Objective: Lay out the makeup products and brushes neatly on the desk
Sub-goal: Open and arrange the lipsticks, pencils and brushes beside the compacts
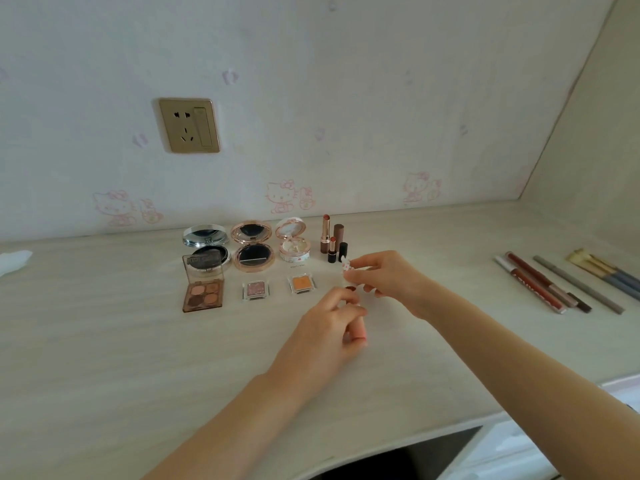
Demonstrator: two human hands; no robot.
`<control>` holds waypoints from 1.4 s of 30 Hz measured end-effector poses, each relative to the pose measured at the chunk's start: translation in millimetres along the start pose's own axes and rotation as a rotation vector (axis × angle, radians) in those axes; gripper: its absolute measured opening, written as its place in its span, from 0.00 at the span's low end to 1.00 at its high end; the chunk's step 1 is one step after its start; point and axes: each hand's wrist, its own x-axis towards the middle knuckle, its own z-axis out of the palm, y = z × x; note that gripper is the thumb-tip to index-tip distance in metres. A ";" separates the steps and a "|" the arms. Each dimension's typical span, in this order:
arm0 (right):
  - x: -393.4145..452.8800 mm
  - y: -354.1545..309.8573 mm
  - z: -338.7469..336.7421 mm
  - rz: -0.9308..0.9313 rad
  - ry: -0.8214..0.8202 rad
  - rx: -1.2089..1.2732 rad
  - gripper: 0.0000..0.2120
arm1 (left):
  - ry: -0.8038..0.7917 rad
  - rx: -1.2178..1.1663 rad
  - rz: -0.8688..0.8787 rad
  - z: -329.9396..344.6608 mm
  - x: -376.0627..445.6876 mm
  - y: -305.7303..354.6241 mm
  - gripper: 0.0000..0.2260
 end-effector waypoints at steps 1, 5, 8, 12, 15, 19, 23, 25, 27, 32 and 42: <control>4.1 0.4 1.4 0.005 0.006 -0.022 0.09 | 0.005 0.019 0.007 1.4 -0.1 -1.2 0.12; 17.8 1.3 10.6 0.017 0.009 -0.070 0.10 | 0.031 0.072 -0.004 3.6 1.3 -6.6 0.09; 25.6 1.7 18.5 0.015 0.016 -0.091 0.06 | 0.031 0.080 -0.029 2.5 2.0 -11.3 0.06; 32.2 0.5 24.0 0.024 0.024 -0.130 0.04 | 0.034 0.068 -0.053 2.0 1.1 -15.8 0.05; 35.2 -0.1 26.2 0.040 0.034 -0.152 0.04 | 0.035 0.068 -0.057 1.4 0.1 -18.0 0.07; 37.0 -0.5 28.1 0.055 0.066 -0.170 0.07 | 0.047 0.074 -0.098 2.2 -0.4 -18.7 0.12; 34.9 -1.9 28.9 0.031 0.073 -0.192 0.09 | 0.067 0.082 -0.116 2.1 -0.9 -18.8 0.13; 33.9 -2.4 28.5 0.022 0.064 -0.199 0.09 | 0.070 0.091 -0.113 1.4 -1.7 -19.2 0.14; 33.0 -2.9 27.8 0.017 0.048 -0.203 0.08 | 0.077 0.105 -0.107 0.5 -2.1 -18.8 0.15; 32.2 -3.5 25.0 0.012 0.045 -0.202 0.03 | 0.093 0.116 -0.096 -1.2 -2.8 -17.8 0.15; 9.1 11.1 3.6 -0.104 0.122 -0.364 0.12 | 0.164 0.171 -0.068 -8.0 -3.5 -10.6 0.14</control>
